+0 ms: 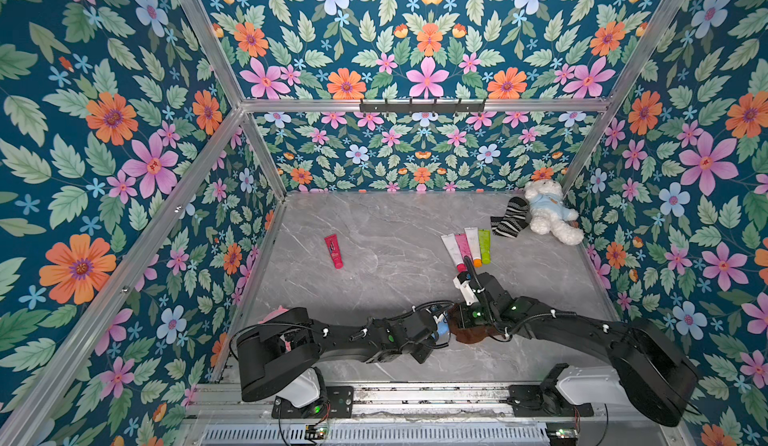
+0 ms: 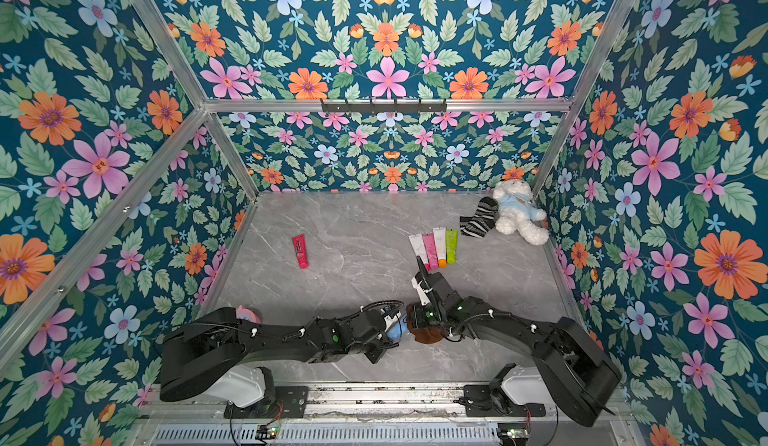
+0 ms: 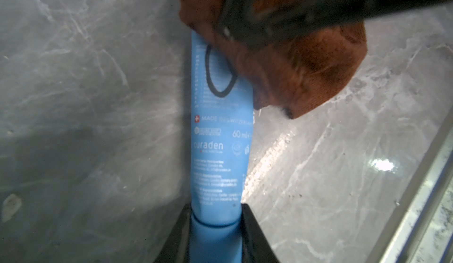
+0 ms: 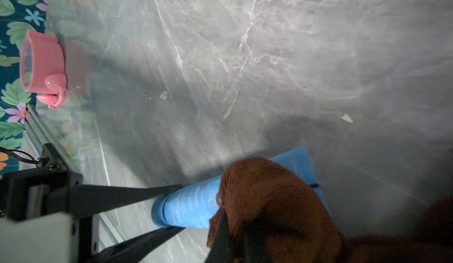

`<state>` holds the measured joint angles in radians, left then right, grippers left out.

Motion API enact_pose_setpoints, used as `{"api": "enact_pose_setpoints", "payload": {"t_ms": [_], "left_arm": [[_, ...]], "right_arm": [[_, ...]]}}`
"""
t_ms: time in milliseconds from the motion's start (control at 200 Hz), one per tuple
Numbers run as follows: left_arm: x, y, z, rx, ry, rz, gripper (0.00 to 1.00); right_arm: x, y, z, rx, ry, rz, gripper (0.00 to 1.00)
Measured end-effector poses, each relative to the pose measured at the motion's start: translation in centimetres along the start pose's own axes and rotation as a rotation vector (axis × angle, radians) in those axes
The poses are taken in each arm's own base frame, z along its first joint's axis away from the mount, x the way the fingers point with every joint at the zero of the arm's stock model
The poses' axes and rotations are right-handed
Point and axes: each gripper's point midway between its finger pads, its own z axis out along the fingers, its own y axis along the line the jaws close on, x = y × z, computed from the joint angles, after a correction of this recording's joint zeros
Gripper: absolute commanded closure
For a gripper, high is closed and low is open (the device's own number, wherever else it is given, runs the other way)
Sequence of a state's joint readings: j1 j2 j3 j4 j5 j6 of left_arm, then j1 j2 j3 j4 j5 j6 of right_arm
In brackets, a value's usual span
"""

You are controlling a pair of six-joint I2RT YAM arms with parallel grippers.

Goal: Wipe the surface of the toothpaste tube
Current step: Wipe the dirt from the toothpaste tube.

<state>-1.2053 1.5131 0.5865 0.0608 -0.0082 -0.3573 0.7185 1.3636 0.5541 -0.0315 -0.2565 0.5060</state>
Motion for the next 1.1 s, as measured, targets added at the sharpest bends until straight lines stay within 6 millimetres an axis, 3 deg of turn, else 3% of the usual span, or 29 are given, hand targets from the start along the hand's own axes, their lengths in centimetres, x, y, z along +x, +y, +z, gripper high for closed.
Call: {"api": "enact_pose_setpoints", "payload": {"t_ms": [150,360,485,640,780,885,1005,1100], "left_arm": [[-0.2,0.1,0.0,-0.005,-0.011,-0.005,0.85],[-0.3,0.4,0.0,-0.021,-0.020,-0.007,0.89],[-0.3,0.4,-0.1,-0.023,-0.024,-0.007,0.91],[-0.3,0.5,-0.3,-0.021,-0.040,-0.006,0.94],[-0.5,0.6,-0.6,-0.022,-0.060,-0.007,0.97],[-0.6,0.7,-0.7,-0.025,-0.065,-0.007,0.98],[-0.4,0.8,-0.7,-0.029,-0.060,-0.007,1.00],[0.1,0.9,-0.7,-0.039,-0.041,-0.001,1.00]], "right_arm": [[-0.1,0.3,1.6,0.002,-0.011,-0.017,1.00],[0.8,2.3,2.2,-0.074,-0.072,-0.045,1.00],[0.8,2.4,2.4,-0.095,-0.094,-0.027,1.00],[0.6,1.2,2.5,-0.105,-0.086,0.041,1.00],[-0.8,-1.4,2.0,-0.061,-0.122,0.112,1.00],[-1.1,-2.0,2.1,-0.032,-0.119,0.122,1.00],[-0.8,-1.2,2.1,-0.031,-0.116,0.095,1.00],[0.1,0.9,2.0,-0.046,-0.101,0.037,1.00]]}}
